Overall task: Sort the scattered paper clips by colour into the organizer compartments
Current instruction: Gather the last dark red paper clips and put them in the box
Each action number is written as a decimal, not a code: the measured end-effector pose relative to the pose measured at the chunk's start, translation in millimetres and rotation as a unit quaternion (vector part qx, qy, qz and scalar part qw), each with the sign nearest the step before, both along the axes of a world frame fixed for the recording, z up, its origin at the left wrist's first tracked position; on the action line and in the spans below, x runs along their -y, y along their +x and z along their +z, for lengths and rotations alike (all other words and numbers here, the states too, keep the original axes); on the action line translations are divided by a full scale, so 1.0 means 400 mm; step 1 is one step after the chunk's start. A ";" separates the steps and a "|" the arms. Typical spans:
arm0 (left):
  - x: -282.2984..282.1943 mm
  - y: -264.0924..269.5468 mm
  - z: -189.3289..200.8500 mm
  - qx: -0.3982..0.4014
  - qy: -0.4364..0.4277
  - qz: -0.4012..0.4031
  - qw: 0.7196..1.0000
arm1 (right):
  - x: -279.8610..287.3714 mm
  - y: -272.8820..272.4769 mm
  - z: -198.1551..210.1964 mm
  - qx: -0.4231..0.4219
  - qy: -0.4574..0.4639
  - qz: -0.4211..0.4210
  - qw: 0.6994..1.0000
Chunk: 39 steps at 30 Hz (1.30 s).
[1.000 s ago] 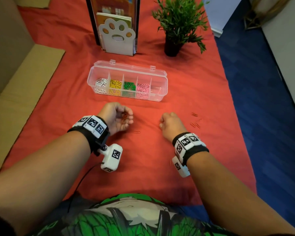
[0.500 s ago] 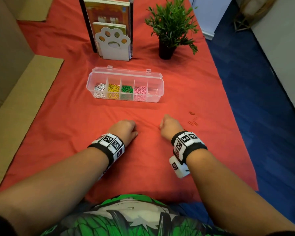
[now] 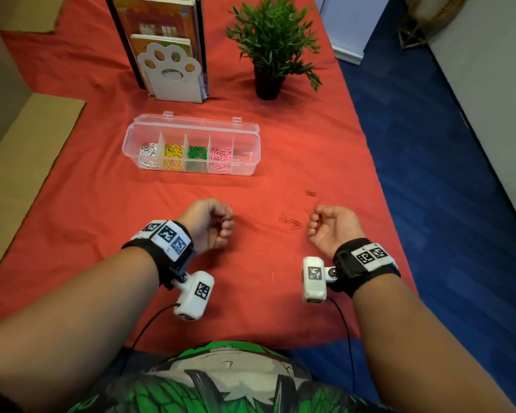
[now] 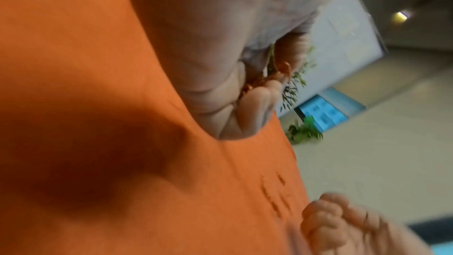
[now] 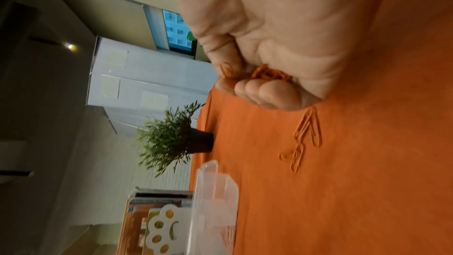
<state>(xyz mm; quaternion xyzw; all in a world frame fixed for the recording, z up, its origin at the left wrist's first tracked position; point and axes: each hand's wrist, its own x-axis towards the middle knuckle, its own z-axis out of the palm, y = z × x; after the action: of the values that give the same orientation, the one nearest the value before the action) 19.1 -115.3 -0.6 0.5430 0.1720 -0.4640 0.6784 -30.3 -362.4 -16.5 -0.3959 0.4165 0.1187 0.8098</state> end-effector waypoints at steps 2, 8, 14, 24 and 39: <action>0.022 -0.003 0.014 -0.019 -0.059 0.003 0.998 | 0.024 -0.004 0.009 0.001 -0.003 -0.004 1.000; 0.153 -0.007 -0.009 0.130 0.133 -0.022 0.982 | 0.089 0.049 -0.019 -0.036 -0.300 0.191 0.934; 0.234 0.003 -0.056 0.441 0.384 -0.232 0.777 | 0.117 0.069 -0.051 -0.052 -0.602 0.400 0.690; 0.304 0.003 -0.101 0.510 0.437 -0.374 0.639 | 0.062 0.046 -0.089 0.044 -0.692 0.483 0.535; 0.225 -0.009 -0.059 0.066 0.052 0.050 0.995 | 0.108 0.034 -0.028 0.051 -0.204 0.209 0.955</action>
<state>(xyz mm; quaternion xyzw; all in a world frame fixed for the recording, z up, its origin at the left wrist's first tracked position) 15.5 -205.4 -24.1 0.5979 0.1772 -0.3830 0.6815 -16.5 -405.7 -27.8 -0.6364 0.2979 0.1780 0.6889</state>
